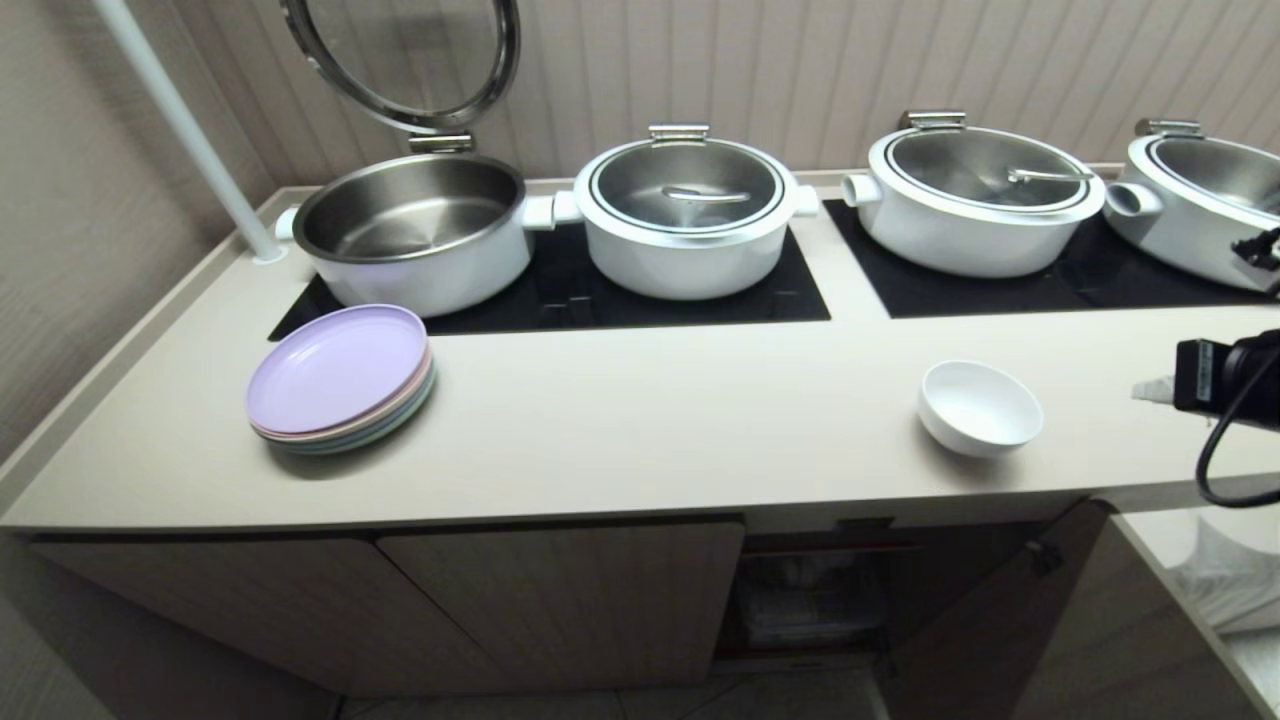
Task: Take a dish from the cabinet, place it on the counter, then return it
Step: Pick up the bowl from the table
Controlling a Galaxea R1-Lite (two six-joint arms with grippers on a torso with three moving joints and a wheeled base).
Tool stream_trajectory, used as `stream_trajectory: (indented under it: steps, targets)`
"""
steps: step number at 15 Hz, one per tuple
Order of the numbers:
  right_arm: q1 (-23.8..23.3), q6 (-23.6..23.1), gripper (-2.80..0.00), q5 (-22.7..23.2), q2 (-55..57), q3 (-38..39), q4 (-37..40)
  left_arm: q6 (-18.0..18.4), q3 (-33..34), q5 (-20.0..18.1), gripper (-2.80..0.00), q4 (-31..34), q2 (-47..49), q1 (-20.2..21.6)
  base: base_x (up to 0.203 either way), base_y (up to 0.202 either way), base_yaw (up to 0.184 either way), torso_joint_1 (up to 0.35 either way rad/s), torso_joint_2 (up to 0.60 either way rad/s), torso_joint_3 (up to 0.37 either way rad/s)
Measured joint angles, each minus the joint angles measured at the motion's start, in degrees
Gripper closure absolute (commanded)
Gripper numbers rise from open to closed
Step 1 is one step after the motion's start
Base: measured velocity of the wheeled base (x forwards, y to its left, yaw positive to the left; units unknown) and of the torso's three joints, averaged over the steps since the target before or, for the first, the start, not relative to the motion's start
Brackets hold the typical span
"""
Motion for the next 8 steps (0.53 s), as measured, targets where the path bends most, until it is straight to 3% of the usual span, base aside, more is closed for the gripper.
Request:
stream_trajectory:
  steps: [4, 5, 8]
  targets:
    - [0.0, -2.9, 0.0, 4.2, 2.7, -2.7, 3.0, 0.0, 0.0, 0.0, 0.0, 0.0, 0.0, 0.0, 0.0, 0.0, 0.0, 0.0, 0.0, 0.0]
    - [0.0, -3.8, -2.8, 4.2, 3.0, -2.8, 3.6, 0.0, 0.0, 0.0, 0.0, 0.0, 0.0, 0.0, 0.0, 0.0, 0.0, 0.0, 0.0, 0.0]
    - [-0.2, -4.2, -2.8, 4.1, 4.2, -2.9, 3.4, 0.0, 0.0, 0.0, 0.0, 0.0, 0.0, 0.0, 0.0, 0.0, 0.0, 0.0, 0.0, 0.0]
